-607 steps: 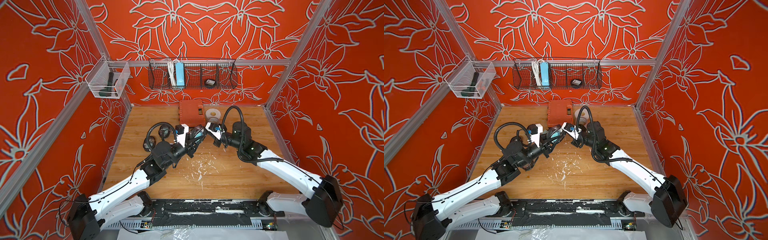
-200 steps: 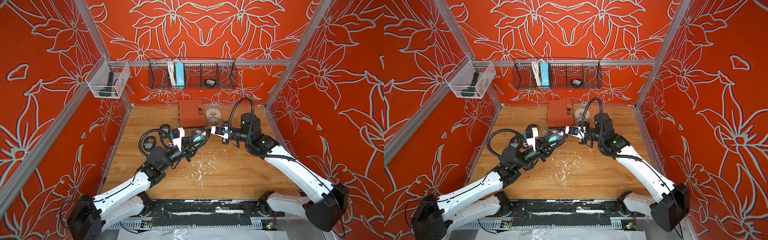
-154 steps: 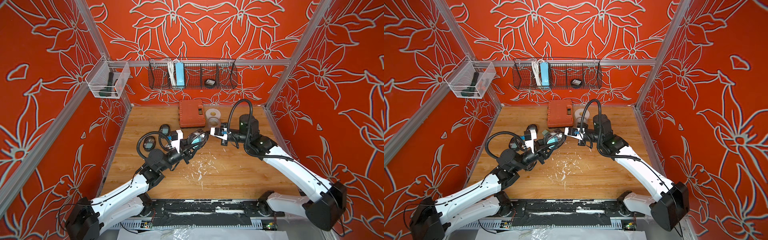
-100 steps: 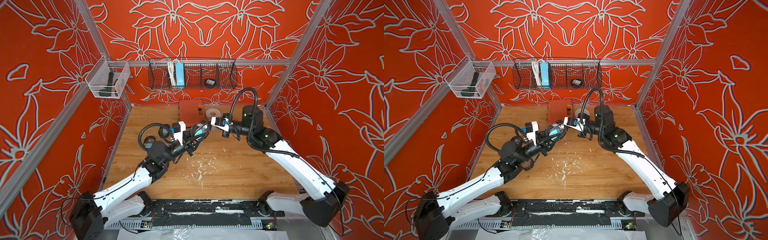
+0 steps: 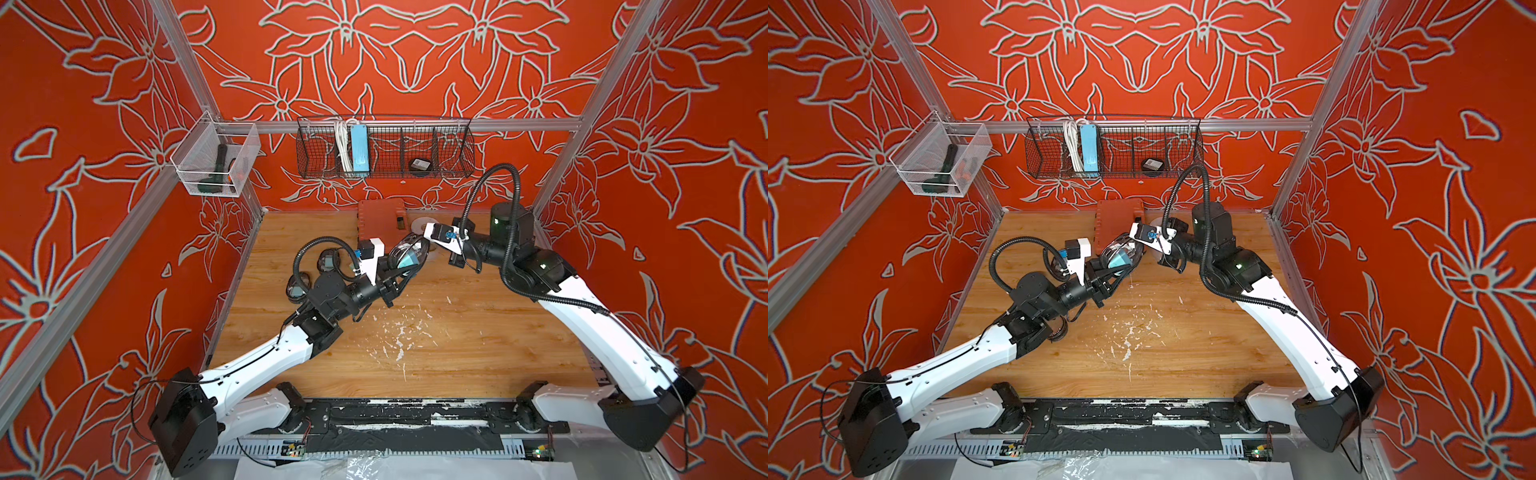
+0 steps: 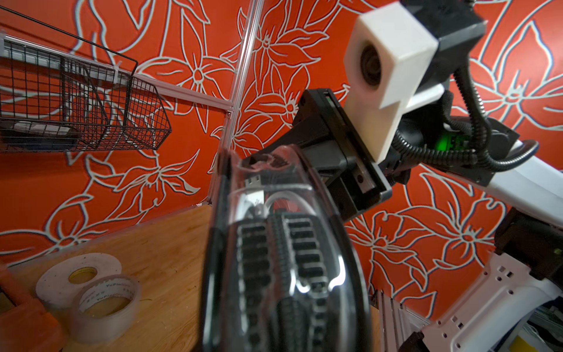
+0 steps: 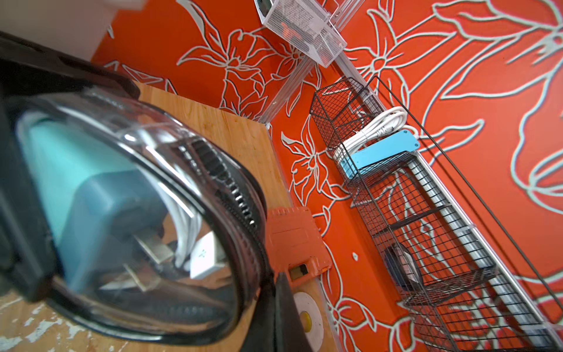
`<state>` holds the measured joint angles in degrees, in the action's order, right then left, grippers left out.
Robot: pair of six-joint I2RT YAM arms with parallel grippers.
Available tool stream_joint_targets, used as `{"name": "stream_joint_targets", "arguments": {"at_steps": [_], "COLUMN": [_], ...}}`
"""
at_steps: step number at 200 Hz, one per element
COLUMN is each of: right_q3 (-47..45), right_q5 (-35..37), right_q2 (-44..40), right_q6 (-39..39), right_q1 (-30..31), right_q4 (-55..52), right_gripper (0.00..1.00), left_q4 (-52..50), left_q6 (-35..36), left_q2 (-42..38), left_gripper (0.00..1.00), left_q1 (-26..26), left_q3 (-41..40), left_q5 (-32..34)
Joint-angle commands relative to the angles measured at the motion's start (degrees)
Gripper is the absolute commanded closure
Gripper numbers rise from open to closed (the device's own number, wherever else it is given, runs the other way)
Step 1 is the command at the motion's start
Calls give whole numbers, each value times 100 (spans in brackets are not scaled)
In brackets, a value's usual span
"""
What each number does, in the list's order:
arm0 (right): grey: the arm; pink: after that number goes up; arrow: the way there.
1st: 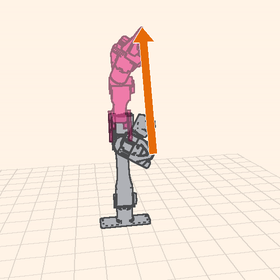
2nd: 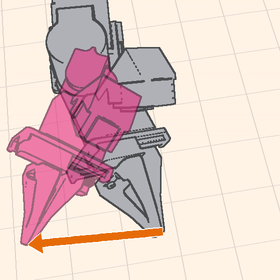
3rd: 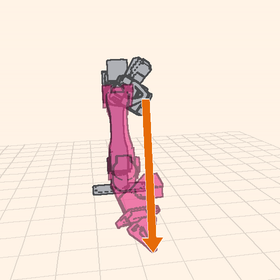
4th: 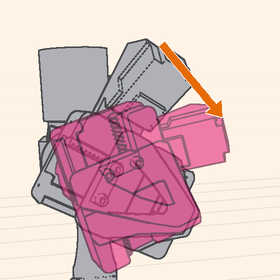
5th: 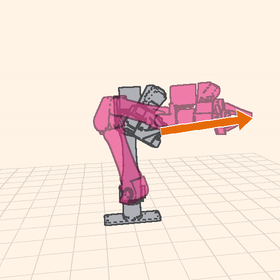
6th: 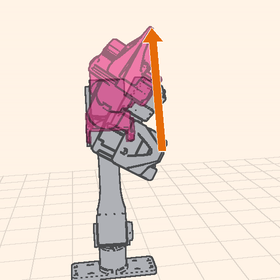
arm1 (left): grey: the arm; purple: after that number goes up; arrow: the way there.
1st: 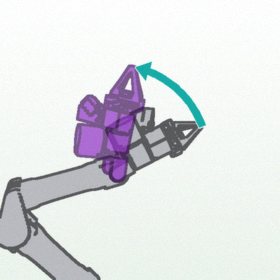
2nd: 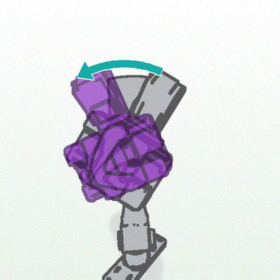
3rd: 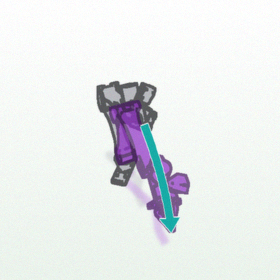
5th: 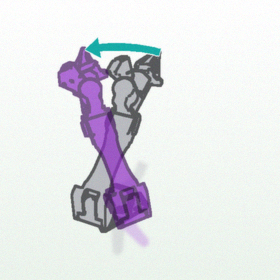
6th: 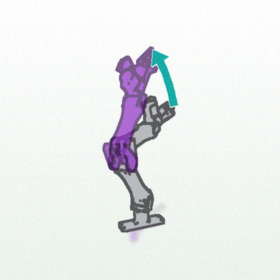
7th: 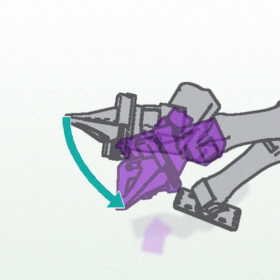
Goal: Pack away charging kits
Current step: Zip the zipper on the storage bag.
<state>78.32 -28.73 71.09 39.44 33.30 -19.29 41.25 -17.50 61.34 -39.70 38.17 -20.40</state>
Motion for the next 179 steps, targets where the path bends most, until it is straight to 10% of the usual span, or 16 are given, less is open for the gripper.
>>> {"name": "stream_joint_targets", "arguments": {"at_steps": [1,87,129,179], "right_q3": [-265,-1612,-1874,-1931], "right_q5": [-345,-767,-1748,-1267], "right_q2": [-441,-595,-542,-628], "right_q6": [-865,-3044,-3376,-3577], "right_q1": [-35,-44,-47,-38], "right_q4": [1114,1972,1916,1764], "right_gripper": [100,100,100,100], "left_q4": [-144,-479,-780,-1132], "left_q6": [-206,-464,-563,-521], "left_q2": [-415,-640,-518,-518], "left_gripper": [100,100,100,100], "left_q1": [-85,-82,-81,-81], "left_q3": [-524,-251,-29,186], "left_q5": [-487,-595,-668,-685]}}
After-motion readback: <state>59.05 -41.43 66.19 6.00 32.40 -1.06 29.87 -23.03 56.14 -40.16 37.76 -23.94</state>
